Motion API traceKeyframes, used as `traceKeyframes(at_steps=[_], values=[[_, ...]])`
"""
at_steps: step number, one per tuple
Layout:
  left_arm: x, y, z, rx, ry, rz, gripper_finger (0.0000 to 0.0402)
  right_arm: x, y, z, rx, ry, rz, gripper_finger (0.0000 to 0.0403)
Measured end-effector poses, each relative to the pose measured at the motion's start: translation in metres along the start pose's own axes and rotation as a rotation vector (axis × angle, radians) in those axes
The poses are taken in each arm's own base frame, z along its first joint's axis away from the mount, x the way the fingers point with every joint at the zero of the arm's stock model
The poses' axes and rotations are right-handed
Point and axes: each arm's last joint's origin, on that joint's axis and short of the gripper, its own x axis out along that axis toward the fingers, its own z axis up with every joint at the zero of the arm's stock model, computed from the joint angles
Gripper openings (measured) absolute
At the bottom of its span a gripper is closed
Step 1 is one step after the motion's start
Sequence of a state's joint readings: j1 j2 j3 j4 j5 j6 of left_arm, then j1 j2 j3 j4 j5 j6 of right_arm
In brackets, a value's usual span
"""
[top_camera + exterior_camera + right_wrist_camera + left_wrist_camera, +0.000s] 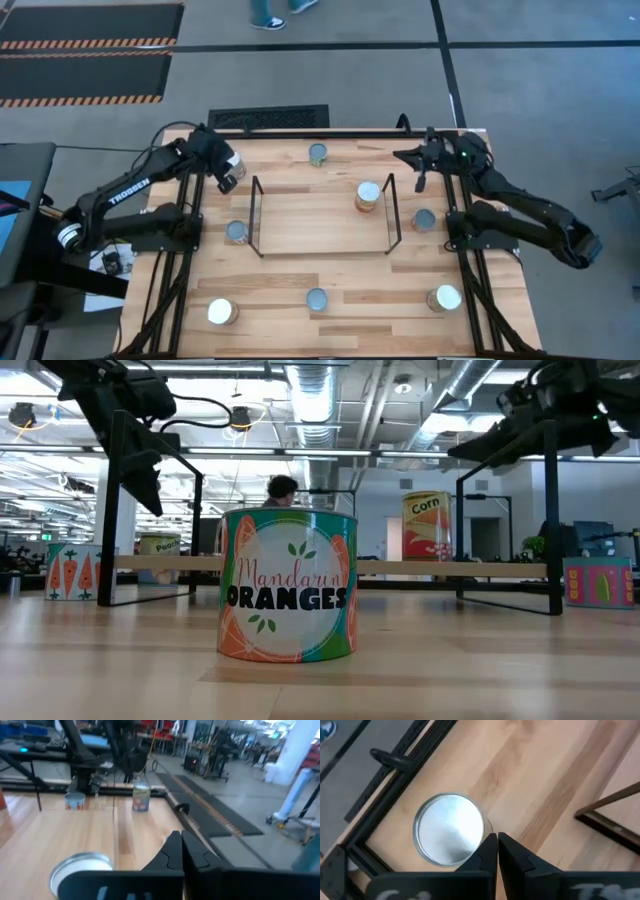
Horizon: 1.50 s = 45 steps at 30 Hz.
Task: Pick and place cans onto a shelf
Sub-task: Put the top canned peaches on the shelf
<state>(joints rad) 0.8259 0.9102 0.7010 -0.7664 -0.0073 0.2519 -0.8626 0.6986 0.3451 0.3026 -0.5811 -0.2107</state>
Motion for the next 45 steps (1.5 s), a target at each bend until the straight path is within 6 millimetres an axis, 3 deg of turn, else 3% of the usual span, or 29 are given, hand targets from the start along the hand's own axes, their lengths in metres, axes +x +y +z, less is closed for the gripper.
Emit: traceKeyframes(at_steps=[8, 15, 45], values=[[0.018, 0.001, 0.002, 0.124, 0.096, -0.013, 0.0072, -0.013, 0.006, 0.010, -0.038, -0.057, -0.015, 0.0004], [0.034, 0.005, 0.008, 0.135, 0.153, 0.117, 0.0126, -0.016, 0.008, 0.010, -0.034, -0.052, -0.014, 0.0003], [0.039, 0.003, 0.014, 0.196, 0.127, 0.174, 0.0129, -0.015, 0.008, 0.009, -0.037, -0.045, -0.013, 0.0008]])
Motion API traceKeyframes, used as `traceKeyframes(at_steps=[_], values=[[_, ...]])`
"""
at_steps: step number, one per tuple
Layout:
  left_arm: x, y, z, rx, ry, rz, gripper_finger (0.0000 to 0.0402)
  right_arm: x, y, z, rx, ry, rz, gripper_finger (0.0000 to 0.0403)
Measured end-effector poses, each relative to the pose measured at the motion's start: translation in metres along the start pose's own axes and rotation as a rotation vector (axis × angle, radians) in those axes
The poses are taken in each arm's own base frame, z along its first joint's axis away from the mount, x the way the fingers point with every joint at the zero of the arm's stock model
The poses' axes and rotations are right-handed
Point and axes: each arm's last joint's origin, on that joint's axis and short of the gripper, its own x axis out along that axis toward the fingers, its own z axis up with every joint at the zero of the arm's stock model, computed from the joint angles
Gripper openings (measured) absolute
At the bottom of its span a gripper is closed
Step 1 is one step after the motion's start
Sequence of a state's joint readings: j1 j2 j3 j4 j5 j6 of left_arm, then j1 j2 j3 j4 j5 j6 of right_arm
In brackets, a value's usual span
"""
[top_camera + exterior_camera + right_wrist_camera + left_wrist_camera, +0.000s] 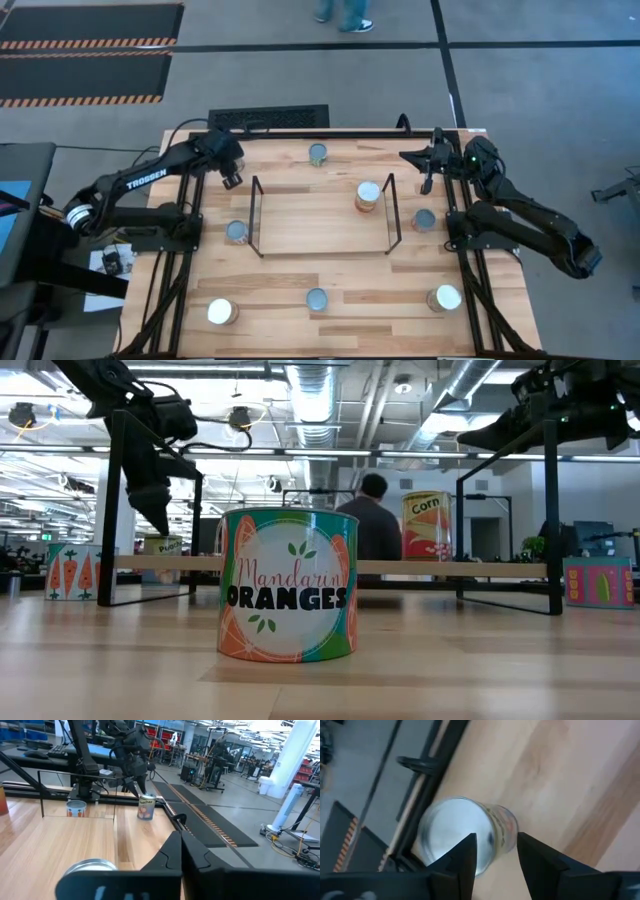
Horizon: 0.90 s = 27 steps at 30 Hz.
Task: Pick and place cans onto a shelf
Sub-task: Put the top canned peaches on the shelf
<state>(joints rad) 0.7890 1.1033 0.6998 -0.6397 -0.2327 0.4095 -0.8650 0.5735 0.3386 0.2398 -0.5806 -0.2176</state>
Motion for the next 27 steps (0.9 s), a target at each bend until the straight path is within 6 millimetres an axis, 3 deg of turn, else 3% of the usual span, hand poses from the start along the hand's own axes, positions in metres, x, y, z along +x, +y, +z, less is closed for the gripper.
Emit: traceKeyframes(at_steps=[7, 13, 19, 27], values=[[0.022, 0.002, 0.004, 0.017, 0.101, 0.036, 0.0099, 0.000, 0.000, 0.000, 0.000, 0.000, 0.000, 0.0006], [0.017, 0.002, 0.007, 0.076, 0.121, 0.032, 0.0013, 0.000, 0.000, 0.000, 0.000, 0.000, 0.000, 0.0005], [-0.010, 0.010, 0.012, 0.104, 0.071, 0.025, 0.0001, 0.000, 0.000, 0.000, 0.006, 0.000, 0.000, 0.0006], [-0.071, 0.032, 0.025, 0.103, -0.037, 0.095, 0.0000, 0.000, 0.000, 0.000, 0.020, 0.000, -0.002, 0.0005]])
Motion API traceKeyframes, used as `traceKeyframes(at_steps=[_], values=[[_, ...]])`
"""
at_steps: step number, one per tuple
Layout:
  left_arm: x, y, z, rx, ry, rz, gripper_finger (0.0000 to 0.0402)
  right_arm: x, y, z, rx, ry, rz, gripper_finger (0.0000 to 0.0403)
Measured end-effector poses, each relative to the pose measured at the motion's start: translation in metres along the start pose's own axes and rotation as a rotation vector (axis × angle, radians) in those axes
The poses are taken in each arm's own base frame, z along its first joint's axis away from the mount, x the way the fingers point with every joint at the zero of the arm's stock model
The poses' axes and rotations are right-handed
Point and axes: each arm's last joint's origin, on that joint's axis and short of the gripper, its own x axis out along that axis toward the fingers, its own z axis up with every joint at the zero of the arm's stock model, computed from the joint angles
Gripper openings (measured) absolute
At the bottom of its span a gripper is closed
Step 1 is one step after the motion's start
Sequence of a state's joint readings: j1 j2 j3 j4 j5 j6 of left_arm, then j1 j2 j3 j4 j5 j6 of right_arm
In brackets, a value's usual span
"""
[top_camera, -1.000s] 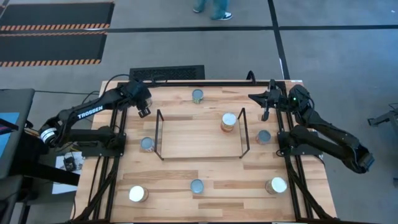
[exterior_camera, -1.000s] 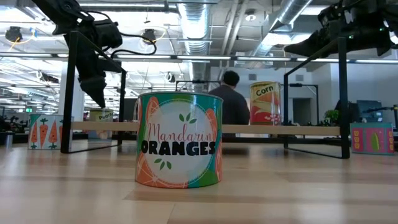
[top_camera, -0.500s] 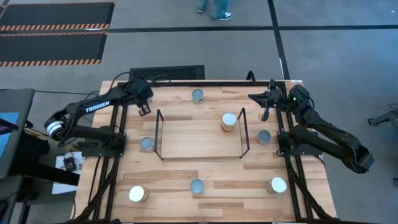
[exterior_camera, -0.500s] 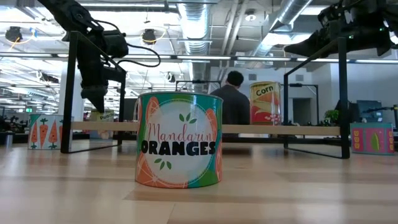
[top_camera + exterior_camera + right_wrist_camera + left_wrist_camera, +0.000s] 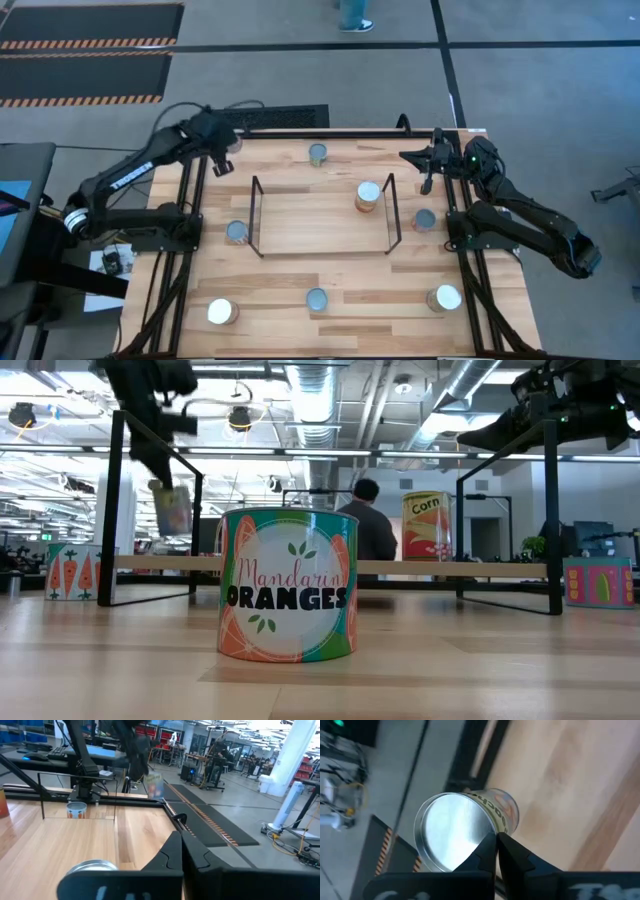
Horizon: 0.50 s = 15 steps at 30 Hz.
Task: Pick and place cans onto a shelf
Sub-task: Put the top canned peaches on the shelf
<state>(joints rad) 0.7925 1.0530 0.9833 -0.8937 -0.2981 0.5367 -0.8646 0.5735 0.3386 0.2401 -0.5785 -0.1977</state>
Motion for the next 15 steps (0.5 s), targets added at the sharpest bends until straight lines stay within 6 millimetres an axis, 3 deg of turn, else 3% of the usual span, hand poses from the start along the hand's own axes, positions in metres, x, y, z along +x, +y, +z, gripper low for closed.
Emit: traceKeyframes(at_steps=[7, 11, 15], values=[[-0.059, 0.024, 0.025, 0.011, -0.144, 0.047, 0.0000, 0.000, 0.000, 0.000, 0.015, 0.000, 0.000, 0.0005], [-0.079, 0.020, 0.050, 0.060, -0.256, 0.023, 0.0000, 0.000, 0.000, 0.000, 0.023, 0.001, 0.001, 0.0006], [-0.086, 0.004, 0.078, 0.146, -0.352, -0.077, 0.0000, 0.000, 0.000, 0.000, 0.035, 0.002, 0.001, 0.0004]])
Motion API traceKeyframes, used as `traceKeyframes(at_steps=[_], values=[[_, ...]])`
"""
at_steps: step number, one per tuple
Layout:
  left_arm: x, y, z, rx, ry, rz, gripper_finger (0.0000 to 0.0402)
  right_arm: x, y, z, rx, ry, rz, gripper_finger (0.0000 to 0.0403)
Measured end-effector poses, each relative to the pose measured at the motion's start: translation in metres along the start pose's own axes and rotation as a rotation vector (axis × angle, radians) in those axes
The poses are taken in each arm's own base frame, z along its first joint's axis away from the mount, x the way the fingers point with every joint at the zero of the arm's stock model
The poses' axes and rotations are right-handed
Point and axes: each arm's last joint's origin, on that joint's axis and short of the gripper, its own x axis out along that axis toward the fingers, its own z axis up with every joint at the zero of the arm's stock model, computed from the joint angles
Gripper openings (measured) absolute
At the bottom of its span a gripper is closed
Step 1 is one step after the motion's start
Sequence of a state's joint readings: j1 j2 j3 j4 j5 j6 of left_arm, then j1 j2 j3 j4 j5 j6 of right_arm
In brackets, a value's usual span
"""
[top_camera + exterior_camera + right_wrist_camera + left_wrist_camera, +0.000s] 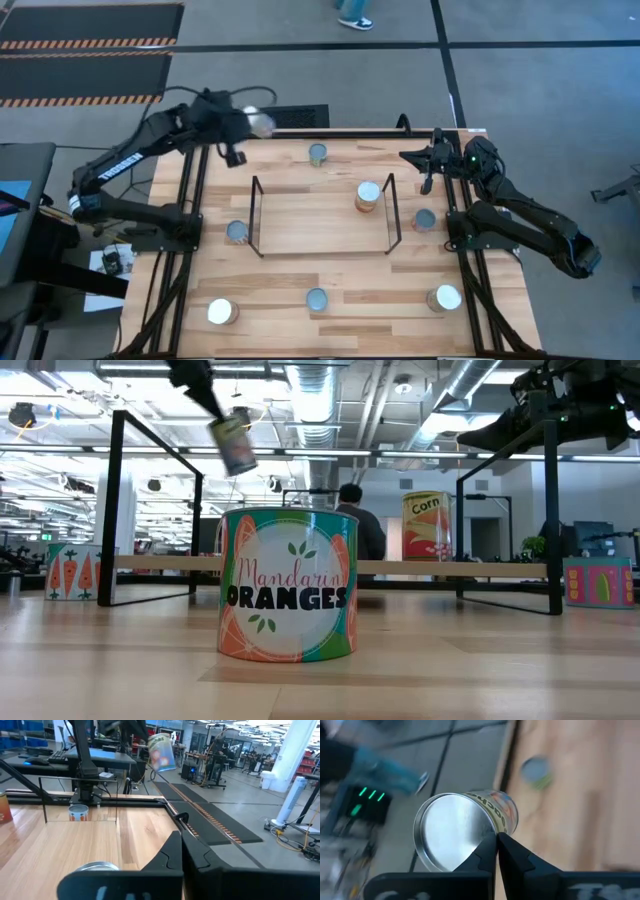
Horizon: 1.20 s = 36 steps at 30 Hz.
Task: Pick and place cans onto a shelf
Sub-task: Put the top canned peaches on the shelf
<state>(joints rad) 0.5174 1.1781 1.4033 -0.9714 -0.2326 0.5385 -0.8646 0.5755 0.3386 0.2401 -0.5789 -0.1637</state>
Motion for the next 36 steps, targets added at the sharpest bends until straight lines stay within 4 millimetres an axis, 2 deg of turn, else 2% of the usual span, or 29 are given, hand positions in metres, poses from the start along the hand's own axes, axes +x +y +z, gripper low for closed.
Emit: traceKeyframes(at_steps=[4, 10, 19, 24, 32, 36], values=[[0.015, -0.023, 0.028, 0.077, -0.084, -0.120, 0.0000, 0.000, 0.000, 0.000, 0.000, 0.000, 0.000, 0.0006], [0.050, -0.070, 0.058, 0.224, -0.103, -0.259, 0.0000, 0.000, 0.000, 0.000, 0.007, 0.000, 0.000, 0.0004], [0.094, -0.131, 0.084, 0.376, -0.114, -0.357, 0.0000, 0.000, 0.000, 0.000, 0.007, 0.000, 0.000, 0.0005], [0.112, -0.149, 0.096, 0.374, -0.111, -0.432, 0.0000, 0.000, 0.000, 0.000, 0.008, 0.002, 0.001, 0.0006], [0.132, -0.164, 0.122, 0.391, -0.116, -0.452, 0.0000, 0.000, 0.000, -0.001, 0.011, 0.006, 0.002, 0.0005], [0.141, -0.169, 0.128, 0.435, -0.086, -0.458, 0.0000, 0.000, 0.000, -0.002, 0.020, 0.020, 0.004, 0.0007]])
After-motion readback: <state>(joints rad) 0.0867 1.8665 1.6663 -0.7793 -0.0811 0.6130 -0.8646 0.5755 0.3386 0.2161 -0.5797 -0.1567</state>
